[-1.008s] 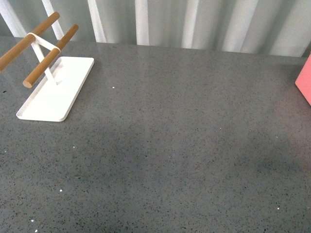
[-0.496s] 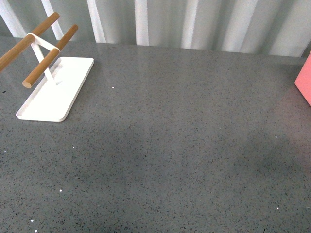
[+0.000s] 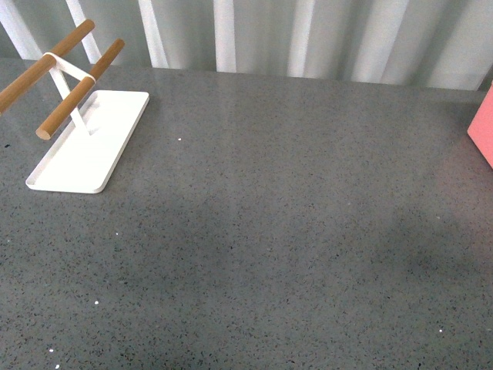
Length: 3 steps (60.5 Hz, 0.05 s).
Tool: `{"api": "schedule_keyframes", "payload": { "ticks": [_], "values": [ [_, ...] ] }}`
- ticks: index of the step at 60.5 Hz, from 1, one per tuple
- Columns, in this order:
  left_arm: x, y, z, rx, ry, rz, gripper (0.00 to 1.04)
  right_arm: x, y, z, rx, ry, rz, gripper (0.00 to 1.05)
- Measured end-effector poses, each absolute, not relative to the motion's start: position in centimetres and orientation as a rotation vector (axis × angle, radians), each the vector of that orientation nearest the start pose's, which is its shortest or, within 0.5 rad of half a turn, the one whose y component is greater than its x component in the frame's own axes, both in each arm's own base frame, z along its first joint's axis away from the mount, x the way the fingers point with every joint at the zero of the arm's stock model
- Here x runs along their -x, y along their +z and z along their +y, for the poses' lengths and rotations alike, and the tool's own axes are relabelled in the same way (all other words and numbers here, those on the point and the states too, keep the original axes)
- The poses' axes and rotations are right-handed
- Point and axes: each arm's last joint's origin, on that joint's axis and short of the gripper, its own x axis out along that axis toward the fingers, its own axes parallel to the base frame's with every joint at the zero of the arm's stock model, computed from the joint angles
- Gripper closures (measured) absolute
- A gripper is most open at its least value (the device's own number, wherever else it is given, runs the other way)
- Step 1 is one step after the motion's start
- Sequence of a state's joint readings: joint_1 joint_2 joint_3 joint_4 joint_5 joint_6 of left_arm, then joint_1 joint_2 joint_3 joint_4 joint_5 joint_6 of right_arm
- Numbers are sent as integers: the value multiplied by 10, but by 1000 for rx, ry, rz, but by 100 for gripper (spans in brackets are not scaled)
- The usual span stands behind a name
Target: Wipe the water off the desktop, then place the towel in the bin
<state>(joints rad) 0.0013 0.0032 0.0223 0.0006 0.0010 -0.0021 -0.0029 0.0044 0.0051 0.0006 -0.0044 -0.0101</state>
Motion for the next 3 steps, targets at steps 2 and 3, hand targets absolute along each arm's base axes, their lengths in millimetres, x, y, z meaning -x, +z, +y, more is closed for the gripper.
{"api": "schedule_keyframes", "payload": {
  "ticks": [2, 3],
  "values": [
    [-96, 171, 0, 2, 1, -20, 7, -98, 165, 0, 10, 1, -1, 7],
    [-96, 171, 0, 2, 0, -20, 7, -98, 165, 0, 10, 2, -1, 7]
  ]
}}
